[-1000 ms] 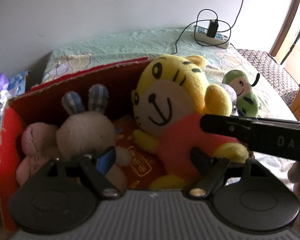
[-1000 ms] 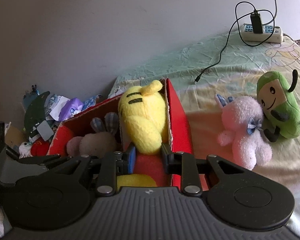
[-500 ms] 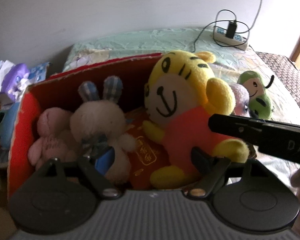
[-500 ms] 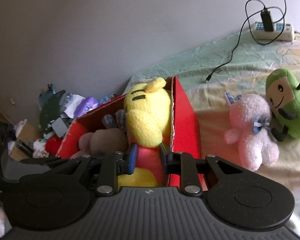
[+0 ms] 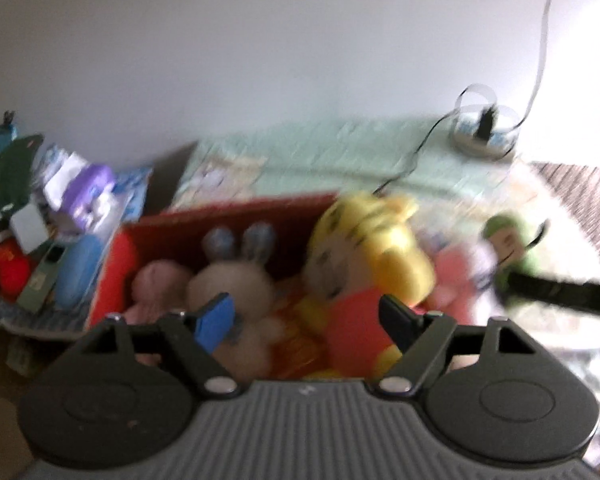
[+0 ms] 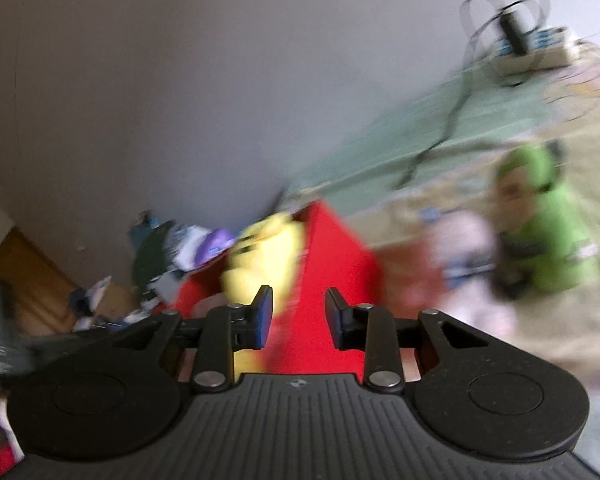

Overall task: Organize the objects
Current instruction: 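Move the right gripper to the green bean-shaped plush on the bed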

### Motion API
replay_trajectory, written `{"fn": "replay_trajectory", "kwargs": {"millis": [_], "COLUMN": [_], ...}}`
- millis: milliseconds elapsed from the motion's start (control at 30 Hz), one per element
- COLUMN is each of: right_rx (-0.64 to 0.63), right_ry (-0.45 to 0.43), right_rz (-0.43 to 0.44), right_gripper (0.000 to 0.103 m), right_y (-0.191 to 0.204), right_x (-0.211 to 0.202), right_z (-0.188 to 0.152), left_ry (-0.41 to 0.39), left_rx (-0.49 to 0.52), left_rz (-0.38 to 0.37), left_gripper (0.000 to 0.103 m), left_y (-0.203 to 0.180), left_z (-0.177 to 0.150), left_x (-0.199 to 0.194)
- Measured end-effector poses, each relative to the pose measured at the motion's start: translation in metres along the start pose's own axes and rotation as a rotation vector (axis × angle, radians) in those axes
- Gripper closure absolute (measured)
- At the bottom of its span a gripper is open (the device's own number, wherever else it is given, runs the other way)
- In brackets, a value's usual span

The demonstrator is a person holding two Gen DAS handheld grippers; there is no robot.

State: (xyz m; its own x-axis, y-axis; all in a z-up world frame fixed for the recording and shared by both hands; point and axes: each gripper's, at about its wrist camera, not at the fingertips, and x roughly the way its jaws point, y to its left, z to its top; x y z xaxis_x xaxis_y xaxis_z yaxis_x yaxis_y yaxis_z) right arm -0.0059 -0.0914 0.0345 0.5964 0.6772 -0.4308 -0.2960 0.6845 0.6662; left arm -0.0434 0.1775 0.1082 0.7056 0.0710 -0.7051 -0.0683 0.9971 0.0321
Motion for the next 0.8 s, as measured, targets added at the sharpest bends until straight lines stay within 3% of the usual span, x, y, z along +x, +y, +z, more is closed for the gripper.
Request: {"fn": "replay_trajectory", "kwargs": {"millis": [167, 333, 633, 800], "right_rx": [0.059, 0.065, 0.058, 0.047], "right_ry": [-0.028, -0.031, 0.031, 0.088], "right_rz": [-0.121, -0.193, -0.187, -0.157], "right_gripper": [0.066, 0.052, 0.045, 0.045], "right_y": [-0.044, -0.076, -0.125, -0.136], "right_x": [-0.023, -0.03, -0.01, 0.015], "right_z": [0.012, 0.021, 0.042, 0.053], "left_ry": [-0.04, 0.001, 0.117, 0.164], "left_rx": [0.031, 0.088, 0.072, 0.038], "left_rz": [-0.18, -0.279, -0.427, -0.464], "left_gripper": [0.022, 0.026, 0.031, 0.031], "left_y": [-0.05, -0.107, -0.164, -0.179], "left_z": [0.01, 0.004, -0.012, -0.013], "left_x": [-0.001, 0.029, 0.105, 0.127]}}
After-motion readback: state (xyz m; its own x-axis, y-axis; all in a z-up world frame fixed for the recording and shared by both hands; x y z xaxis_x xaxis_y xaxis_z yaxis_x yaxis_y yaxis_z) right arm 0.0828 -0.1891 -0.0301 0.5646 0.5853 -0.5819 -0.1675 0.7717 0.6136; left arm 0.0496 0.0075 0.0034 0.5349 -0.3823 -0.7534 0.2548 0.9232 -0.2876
